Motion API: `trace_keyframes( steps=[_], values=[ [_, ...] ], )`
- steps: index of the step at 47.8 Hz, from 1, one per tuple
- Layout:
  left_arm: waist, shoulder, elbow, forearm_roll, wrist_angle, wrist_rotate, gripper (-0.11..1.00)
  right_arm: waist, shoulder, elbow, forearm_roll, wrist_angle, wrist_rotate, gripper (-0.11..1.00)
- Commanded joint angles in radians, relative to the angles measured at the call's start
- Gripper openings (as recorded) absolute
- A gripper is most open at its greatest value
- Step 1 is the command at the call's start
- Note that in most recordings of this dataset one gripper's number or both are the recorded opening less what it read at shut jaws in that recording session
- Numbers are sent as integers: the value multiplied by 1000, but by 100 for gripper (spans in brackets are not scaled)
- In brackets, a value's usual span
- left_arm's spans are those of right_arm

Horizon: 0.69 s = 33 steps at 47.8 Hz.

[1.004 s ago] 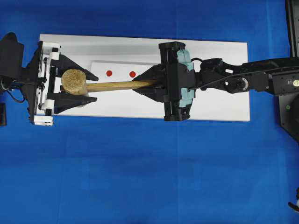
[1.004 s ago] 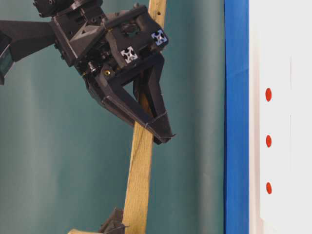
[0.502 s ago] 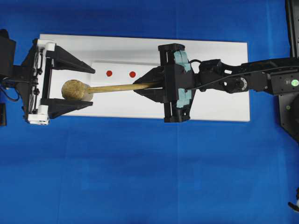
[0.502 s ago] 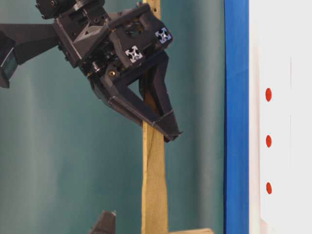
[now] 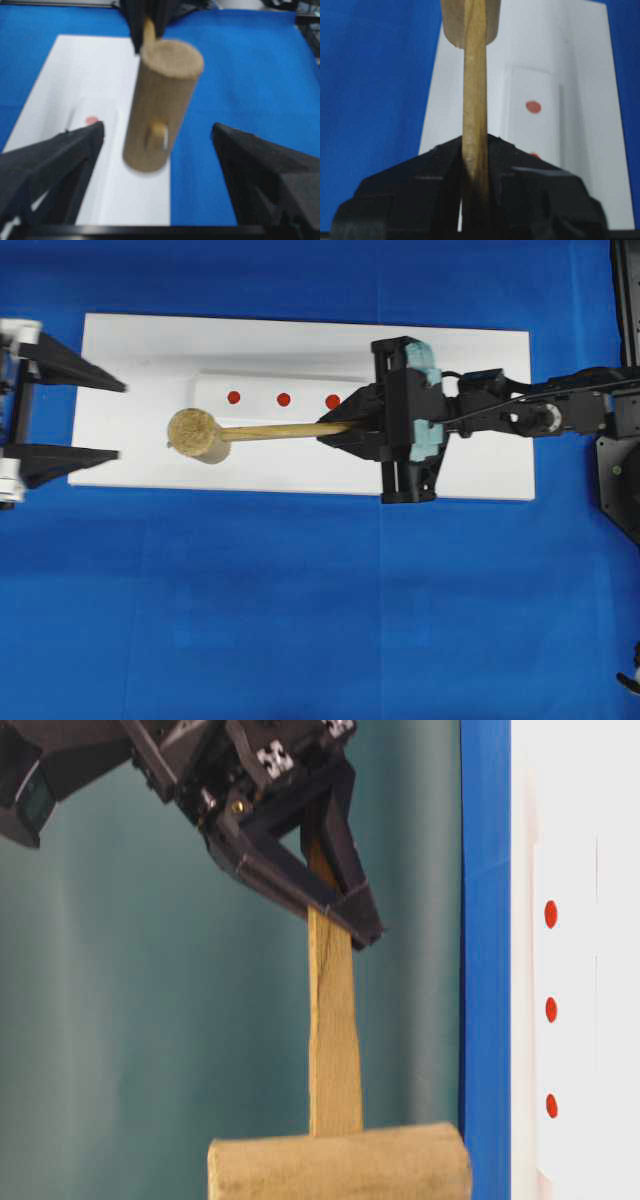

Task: Hit the mark with a hammer.
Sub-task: 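Swing the mallet head down onto the middle red dot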

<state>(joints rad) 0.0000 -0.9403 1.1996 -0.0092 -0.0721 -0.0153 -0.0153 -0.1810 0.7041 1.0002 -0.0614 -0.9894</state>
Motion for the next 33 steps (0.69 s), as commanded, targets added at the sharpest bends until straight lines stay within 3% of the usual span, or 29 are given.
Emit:
trace_keyframes(
  steps=[1,11,19,33],
  values=[
    [2,-66,9,0,55,3,85,2,-41,-3,11,-5,2,3],
    [2,-173,35,2,137,9,85,0,-46,12,20,-5,2,3],
    [3,-181,37,2,138,15,84,-2,-40,9,21,-28,2,3],
    [3,-176,38,2,137,15,84,-78,-18,3,21,-104,-2,3]
  ],
)
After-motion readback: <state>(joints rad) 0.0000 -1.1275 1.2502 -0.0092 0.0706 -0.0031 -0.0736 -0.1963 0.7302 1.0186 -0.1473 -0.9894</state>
